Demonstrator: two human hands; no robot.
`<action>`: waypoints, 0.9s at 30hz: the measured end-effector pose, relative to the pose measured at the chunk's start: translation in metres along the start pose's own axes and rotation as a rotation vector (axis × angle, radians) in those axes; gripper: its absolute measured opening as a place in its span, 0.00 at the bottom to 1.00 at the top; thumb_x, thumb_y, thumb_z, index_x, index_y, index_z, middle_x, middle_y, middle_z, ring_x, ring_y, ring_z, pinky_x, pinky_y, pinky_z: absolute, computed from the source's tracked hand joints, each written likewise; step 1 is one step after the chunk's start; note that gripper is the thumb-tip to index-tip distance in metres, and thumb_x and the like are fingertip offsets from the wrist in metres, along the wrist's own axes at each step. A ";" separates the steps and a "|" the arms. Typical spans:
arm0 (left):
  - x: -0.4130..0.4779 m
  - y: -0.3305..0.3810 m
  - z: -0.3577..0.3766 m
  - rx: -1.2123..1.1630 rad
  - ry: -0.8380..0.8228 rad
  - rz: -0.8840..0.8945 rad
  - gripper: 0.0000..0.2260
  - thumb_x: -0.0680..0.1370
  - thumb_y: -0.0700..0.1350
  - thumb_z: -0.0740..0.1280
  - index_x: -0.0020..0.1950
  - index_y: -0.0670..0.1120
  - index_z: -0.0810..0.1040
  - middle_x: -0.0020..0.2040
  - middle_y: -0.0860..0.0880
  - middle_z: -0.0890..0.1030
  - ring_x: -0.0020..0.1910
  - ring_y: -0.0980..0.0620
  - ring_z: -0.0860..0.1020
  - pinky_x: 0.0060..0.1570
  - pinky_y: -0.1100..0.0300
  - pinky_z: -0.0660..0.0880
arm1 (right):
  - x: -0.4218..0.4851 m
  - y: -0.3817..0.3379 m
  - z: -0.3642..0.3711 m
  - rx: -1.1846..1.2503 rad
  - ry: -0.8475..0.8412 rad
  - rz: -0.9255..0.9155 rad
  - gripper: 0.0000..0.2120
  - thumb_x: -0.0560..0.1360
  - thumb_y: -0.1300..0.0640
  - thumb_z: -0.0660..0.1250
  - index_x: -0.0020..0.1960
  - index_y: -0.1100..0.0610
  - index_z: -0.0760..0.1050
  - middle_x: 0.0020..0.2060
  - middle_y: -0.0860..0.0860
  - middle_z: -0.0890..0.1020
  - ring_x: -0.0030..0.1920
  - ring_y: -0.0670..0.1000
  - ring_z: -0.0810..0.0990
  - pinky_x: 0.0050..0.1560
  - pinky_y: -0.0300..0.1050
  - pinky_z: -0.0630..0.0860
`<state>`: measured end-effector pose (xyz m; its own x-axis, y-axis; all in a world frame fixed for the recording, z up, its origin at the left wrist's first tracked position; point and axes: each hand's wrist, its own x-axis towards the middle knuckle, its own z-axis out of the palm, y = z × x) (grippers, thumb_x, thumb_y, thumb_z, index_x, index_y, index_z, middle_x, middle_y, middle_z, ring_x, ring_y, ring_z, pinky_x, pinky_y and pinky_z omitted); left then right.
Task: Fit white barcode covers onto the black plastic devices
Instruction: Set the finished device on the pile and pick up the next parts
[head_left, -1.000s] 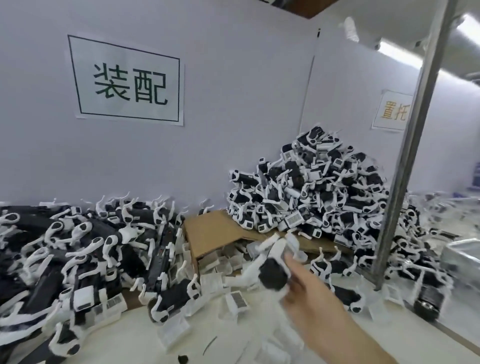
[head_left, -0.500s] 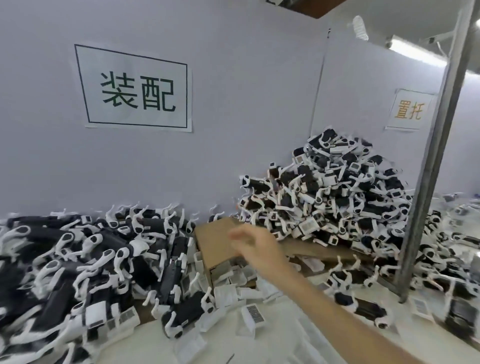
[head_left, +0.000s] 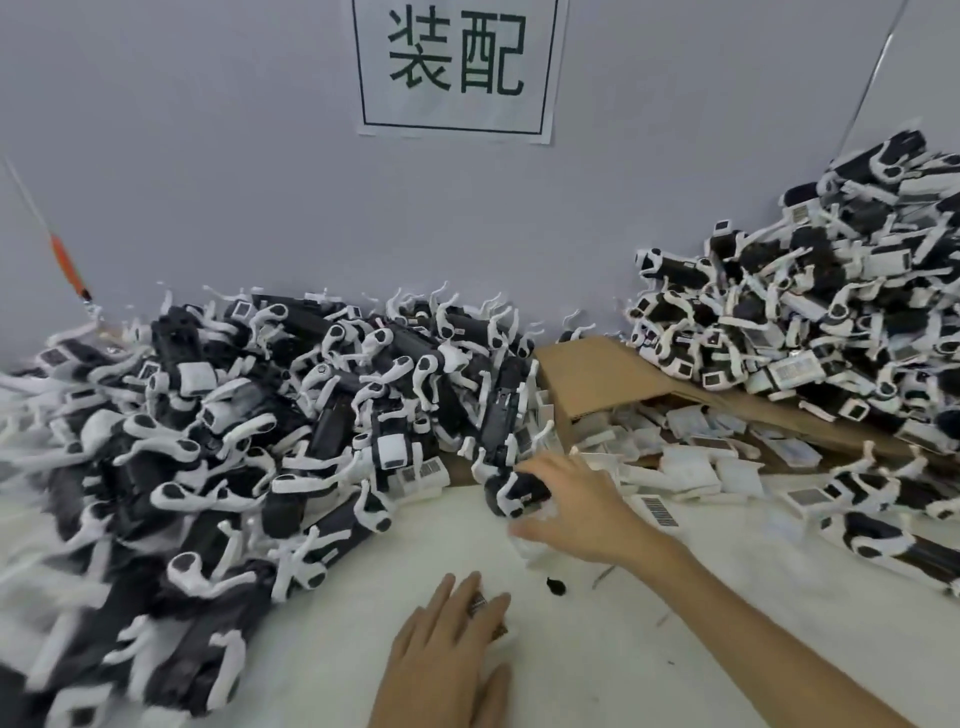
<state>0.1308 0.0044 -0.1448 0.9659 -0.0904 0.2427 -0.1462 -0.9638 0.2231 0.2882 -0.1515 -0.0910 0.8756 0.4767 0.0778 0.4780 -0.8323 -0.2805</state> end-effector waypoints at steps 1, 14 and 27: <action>-0.003 0.003 0.003 0.002 -0.008 0.027 0.31 0.45 0.62 0.84 0.47 0.59 0.87 0.51 0.54 0.86 0.47 0.53 0.86 0.34 0.62 0.81 | 0.005 -0.001 0.006 -0.047 -0.032 0.026 0.34 0.74 0.34 0.66 0.75 0.47 0.65 0.73 0.44 0.66 0.75 0.49 0.61 0.69 0.53 0.60; -0.010 -0.012 0.010 -0.231 0.082 0.064 0.22 0.84 0.53 0.55 0.78 0.60 0.57 0.80 0.59 0.51 0.81 0.59 0.46 0.75 0.68 0.46 | -0.017 -0.041 0.006 0.588 0.483 0.153 0.10 0.78 0.48 0.69 0.42 0.53 0.82 0.34 0.47 0.83 0.39 0.49 0.80 0.45 0.46 0.74; -0.026 0.002 -0.027 -1.103 0.137 -0.186 0.28 0.69 0.74 0.57 0.64 0.65 0.74 0.65 0.64 0.78 0.64 0.65 0.75 0.63 0.63 0.71 | -0.112 -0.077 0.003 2.413 -0.185 0.003 0.37 0.55 0.61 0.87 0.62 0.68 0.80 0.64 0.61 0.80 0.63 0.57 0.81 0.60 0.51 0.80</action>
<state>0.0997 0.0120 -0.1256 0.9708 0.1250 0.2049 -0.1769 -0.2048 0.9627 0.1534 -0.1402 -0.0807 0.7995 0.5972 0.0639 -0.5172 0.7387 -0.4322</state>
